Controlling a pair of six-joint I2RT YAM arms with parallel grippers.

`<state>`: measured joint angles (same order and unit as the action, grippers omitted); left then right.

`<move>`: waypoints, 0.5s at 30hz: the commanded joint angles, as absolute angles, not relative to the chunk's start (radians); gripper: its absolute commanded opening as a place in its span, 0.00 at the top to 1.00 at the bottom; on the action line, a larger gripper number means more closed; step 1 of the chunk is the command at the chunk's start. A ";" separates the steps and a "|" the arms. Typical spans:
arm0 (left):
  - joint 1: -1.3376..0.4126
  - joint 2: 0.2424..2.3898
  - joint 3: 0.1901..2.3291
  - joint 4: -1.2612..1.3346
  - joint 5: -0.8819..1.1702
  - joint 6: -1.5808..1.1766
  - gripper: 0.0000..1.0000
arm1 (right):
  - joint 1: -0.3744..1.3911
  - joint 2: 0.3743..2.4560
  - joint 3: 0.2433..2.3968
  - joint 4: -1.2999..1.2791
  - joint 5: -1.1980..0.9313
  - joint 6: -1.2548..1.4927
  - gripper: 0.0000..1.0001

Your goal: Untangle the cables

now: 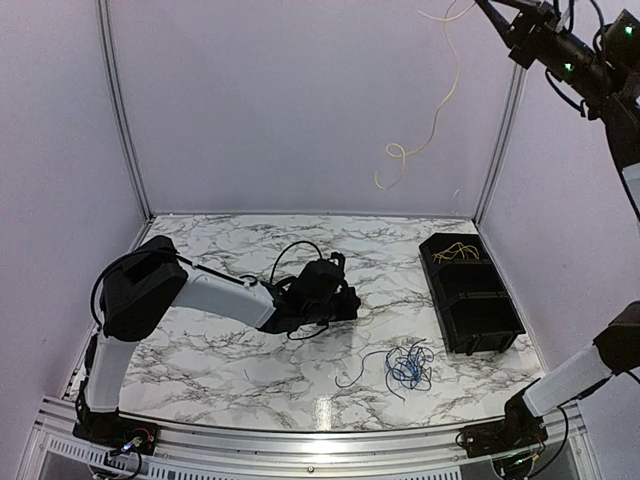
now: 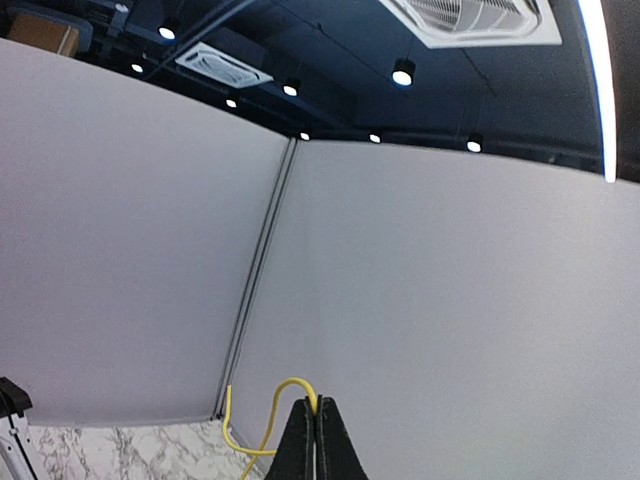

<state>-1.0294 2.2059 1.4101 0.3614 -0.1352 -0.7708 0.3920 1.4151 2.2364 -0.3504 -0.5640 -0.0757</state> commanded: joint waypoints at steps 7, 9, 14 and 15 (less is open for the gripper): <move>-1.091 2.002 1.265 0.364 -0.103 -0.688 0.75 | 0.320 1.326 1.868 -0.341 -0.413 -0.242 1.00; -1.108 1.958 1.231 0.363 -0.118 -0.656 0.70 | 0.293 1.320 1.819 -0.334 -0.410 -0.254 1.00; -1.149 1.847 1.156 0.364 -0.155 -0.598 0.62 | 0.205 1.335 1.723 -0.314 -0.395 -0.276 1.00; -1.156 1.827 1.144 0.364 -0.163 -0.591 0.61 | 0.189 1.340 1.708 -0.312 -0.385 -0.283 1.00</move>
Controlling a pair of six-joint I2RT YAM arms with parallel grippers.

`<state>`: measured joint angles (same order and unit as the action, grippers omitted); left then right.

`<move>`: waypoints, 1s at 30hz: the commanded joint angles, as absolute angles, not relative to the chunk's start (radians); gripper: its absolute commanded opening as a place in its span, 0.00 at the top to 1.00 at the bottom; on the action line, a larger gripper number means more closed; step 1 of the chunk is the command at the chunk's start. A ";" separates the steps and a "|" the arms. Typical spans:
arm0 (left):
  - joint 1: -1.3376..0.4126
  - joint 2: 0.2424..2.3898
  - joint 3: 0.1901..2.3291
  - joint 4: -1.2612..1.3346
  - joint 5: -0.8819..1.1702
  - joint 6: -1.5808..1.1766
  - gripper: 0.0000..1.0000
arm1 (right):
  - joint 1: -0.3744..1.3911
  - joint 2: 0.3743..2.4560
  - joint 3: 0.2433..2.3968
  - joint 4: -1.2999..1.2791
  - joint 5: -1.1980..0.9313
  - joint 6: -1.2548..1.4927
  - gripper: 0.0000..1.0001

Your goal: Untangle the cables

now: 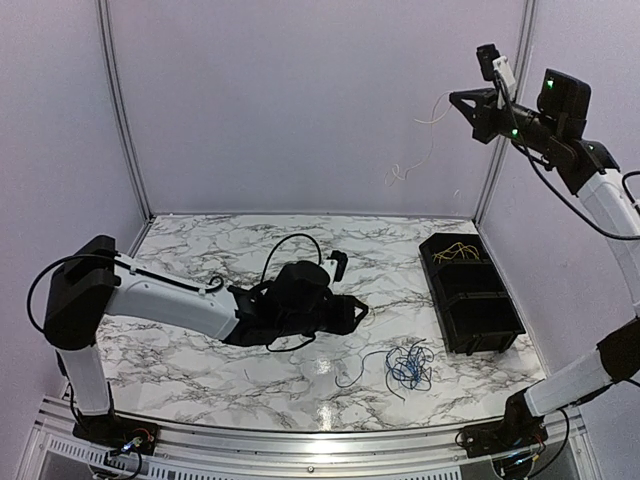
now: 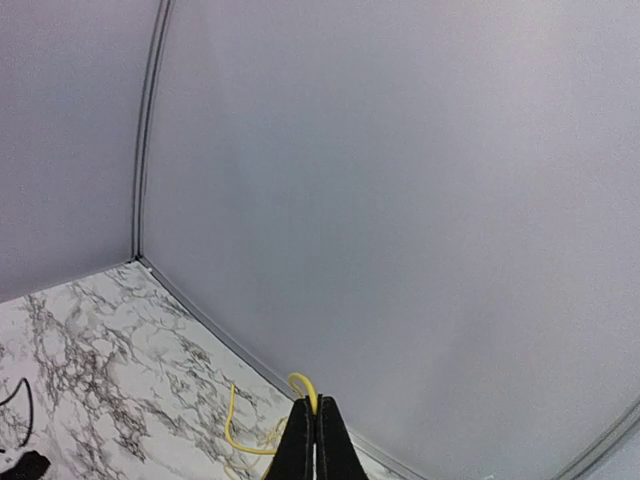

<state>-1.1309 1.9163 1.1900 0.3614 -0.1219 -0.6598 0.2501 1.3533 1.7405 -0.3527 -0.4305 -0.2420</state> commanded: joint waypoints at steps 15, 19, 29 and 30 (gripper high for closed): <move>-1.192 1.601 1.000 0.330 -0.322 -0.602 0.59 | -0.076 1.454 1.515 -0.288 -0.354 -0.329 1.00; -1.192 1.592 0.994 0.314 -0.333 -0.610 0.58 | -0.109 1.476 1.462 -0.285 -0.350 -0.346 1.00; -1.192 1.596 1.002 0.285 -0.327 -0.623 0.58 | -0.129 1.577 1.384 -0.298 -0.295 -0.386 1.00; -1.192 1.596 1.001 0.282 -0.327 -0.622 0.58 | -0.129 1.586 1.366 -0.296 -0.293 -0.393 1.00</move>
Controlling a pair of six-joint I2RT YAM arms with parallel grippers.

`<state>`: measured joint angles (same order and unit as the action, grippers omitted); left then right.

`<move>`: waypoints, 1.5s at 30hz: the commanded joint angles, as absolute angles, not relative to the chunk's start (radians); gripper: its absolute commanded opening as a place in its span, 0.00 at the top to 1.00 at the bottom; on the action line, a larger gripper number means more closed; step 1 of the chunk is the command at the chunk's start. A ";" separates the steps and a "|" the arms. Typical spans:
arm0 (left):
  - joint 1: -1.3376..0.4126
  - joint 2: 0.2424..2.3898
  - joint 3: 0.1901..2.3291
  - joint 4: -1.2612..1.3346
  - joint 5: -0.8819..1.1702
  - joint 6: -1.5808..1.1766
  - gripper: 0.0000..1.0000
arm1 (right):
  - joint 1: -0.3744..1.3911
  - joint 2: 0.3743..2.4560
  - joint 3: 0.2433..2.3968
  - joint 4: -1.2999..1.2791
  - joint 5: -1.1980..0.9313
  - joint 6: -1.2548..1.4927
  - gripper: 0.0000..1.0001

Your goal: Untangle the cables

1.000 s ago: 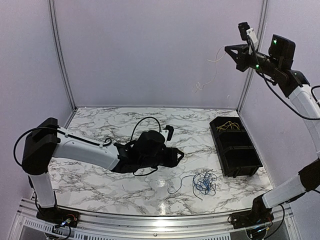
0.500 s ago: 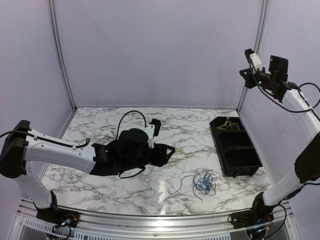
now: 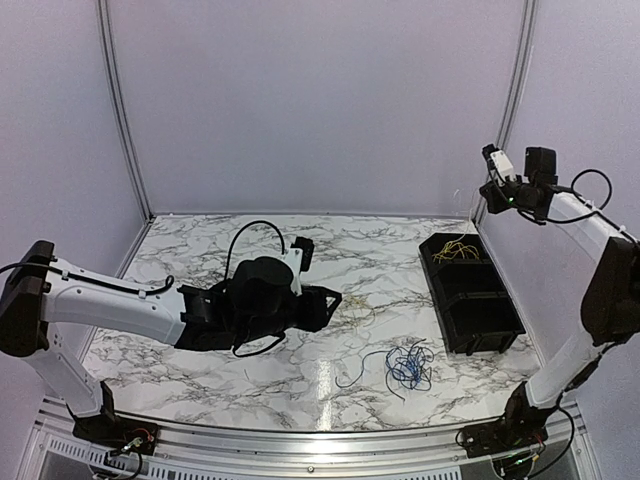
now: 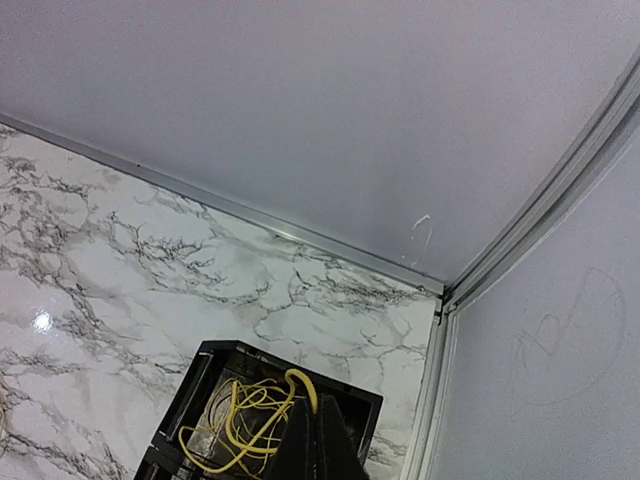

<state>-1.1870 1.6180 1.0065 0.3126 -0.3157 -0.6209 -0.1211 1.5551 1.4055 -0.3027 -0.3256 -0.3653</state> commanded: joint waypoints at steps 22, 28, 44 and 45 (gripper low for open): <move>-1.195 1.603 0.966 0.258 -0.332 -0.719 0.58 | -0.129 1.860 1.383 -0.365 -0.156 -0.458 1.00; -1.195 1.610 0.968 0.258 -0.339 -0.733 0.58 | -0.129 1.861 1.385 -0.365 -0.125 -0.448 0.89; -1.191 1.684 1.048 0.235 -0.286 -0.714 0.55 | -0.130 1.681 1.461 -0.486 -0.189 -0.467 0.50; -1.190 1.687 1.053 0.233 -0.281 -0.716 0.55 | -0.130 1.679 1.457 -0.501 -0.209 -0.495 0.50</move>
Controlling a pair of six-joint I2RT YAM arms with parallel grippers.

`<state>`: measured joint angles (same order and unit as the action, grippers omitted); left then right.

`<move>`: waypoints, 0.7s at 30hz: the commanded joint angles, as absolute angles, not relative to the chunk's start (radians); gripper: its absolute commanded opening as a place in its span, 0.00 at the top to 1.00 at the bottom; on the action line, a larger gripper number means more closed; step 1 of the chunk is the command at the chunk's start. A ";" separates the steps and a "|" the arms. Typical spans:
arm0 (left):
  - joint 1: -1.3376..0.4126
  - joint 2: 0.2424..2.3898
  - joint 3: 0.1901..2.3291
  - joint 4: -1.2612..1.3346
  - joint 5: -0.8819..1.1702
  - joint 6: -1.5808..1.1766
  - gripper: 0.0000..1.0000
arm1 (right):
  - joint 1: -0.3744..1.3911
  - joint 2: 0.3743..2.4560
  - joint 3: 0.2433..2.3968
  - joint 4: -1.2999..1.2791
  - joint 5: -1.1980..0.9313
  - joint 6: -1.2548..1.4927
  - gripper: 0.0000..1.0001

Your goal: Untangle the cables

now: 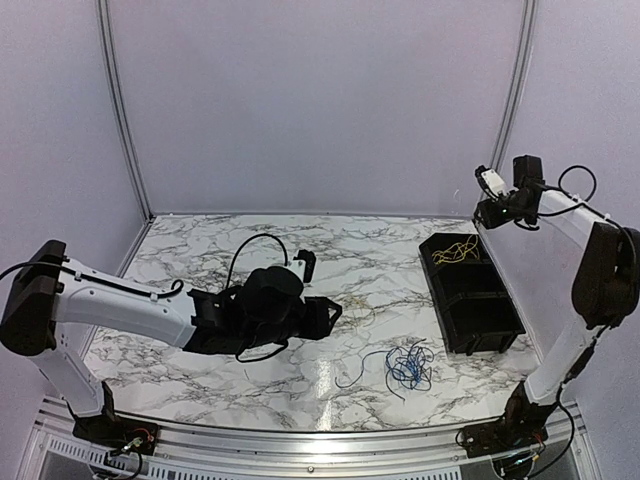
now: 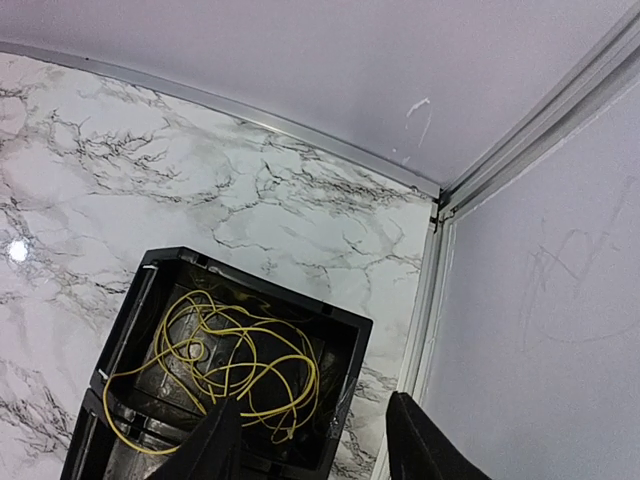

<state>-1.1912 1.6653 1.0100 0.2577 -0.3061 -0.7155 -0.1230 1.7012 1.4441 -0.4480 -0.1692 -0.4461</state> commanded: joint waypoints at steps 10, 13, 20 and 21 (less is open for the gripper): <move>-1.189 1.698 1.077 0.183 -0.261 -0.728 0.55 | -0.099 1.764 1.511 -0.814 -0.434 -0.701 0.54; -1.189 1.701 1.081 0.178 -0.257 -0.729 0.55 | -0.073 1.795 1.523 -0.888 -0.430 -0.754 0.50; -1.189 1.700 1.085 0.170 -0.258 -0.729 0.55 | -0.051 1.810 1.523 -0.862 -0.333 -0.766 0.46; -1.189 1.701 1.085 0.170 -0.259 -0.729 0.55 | -0.051 1.816 1.529 -0.858 -0.312 -0.763 0.47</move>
